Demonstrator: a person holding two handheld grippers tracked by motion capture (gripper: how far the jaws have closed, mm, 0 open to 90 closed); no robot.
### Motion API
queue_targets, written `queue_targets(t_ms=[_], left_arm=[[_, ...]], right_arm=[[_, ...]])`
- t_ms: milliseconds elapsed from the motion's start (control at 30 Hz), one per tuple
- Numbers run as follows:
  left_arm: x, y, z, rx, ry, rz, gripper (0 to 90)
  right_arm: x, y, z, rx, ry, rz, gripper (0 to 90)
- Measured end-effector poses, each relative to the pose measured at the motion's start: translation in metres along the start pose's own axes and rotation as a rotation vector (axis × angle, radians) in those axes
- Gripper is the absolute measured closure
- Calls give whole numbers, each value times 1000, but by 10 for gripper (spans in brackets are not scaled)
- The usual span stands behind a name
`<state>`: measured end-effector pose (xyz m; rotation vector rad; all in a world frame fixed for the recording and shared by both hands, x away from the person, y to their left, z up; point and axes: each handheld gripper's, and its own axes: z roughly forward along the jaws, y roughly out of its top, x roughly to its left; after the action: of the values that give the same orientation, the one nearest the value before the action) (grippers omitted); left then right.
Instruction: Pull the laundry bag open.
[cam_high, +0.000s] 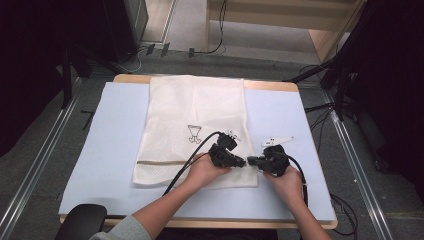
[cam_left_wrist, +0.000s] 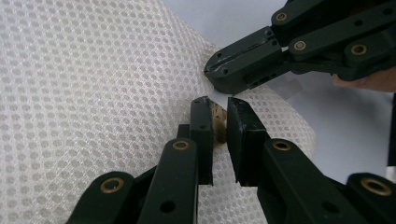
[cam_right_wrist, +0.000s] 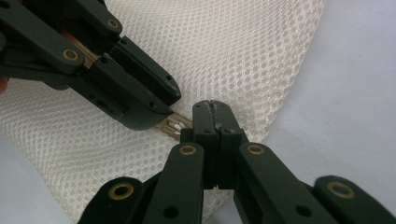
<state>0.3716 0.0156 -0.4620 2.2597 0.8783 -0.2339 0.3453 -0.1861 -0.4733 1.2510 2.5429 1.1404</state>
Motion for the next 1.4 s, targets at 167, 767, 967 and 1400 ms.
queue_targets(t_ms=[167,767,967,1400], left_arm=[[0,-1,-5,-11,-5,-18,805],[2,-3,1,17,-26,-43,793],[0,1,8,-3,-4,-39,840],[9,1,3,13,-42,-55,886]], right_arm=[[1,0,0,4,-3,-8,900],[1,1,0,2,-12,-16,900],[1,0,0,0,-15,-15,900],[4,-4,0,-25,-35,-89,900]])
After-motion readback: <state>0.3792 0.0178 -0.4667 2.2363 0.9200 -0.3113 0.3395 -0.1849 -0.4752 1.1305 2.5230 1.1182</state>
